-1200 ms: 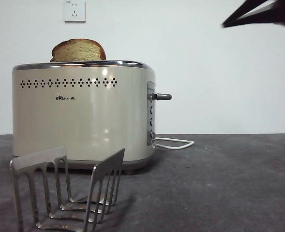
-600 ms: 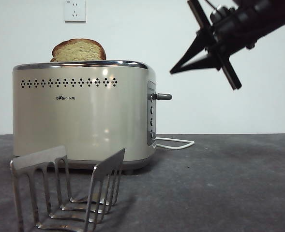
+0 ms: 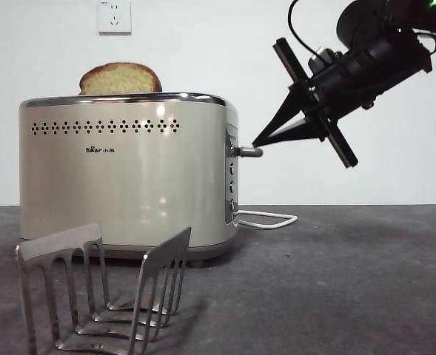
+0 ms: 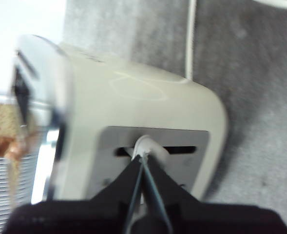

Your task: Pick up a slice of bread from the rack,put the bread on the toaster,press the button

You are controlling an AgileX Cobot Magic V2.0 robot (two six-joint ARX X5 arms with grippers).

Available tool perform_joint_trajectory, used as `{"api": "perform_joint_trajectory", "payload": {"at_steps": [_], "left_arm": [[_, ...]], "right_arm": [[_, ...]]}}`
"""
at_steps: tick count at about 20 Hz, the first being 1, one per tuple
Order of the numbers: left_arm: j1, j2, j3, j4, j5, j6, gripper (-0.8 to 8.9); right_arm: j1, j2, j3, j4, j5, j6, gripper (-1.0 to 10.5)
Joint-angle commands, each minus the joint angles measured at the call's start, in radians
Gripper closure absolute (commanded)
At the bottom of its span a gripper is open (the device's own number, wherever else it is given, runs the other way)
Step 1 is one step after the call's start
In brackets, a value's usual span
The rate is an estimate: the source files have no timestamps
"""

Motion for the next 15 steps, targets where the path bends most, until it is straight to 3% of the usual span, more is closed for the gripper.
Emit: {"api": "perform_joint_trajectory", "payload": {"at_steps": [1,15], "left_arm": [[-0.002,-0.005,-0.006,0.003,0.003,-0.006,8.22],[-0.002,-0.006,-0.006,0.003,0.003,-0.006,8.22]], "right_arm": [[0.003,0.034,-0.004,-0.006,0.009,0.01,9.5],[0.006,0.091,-0.004,-0.065,0.04,0.02,9.5]]}}
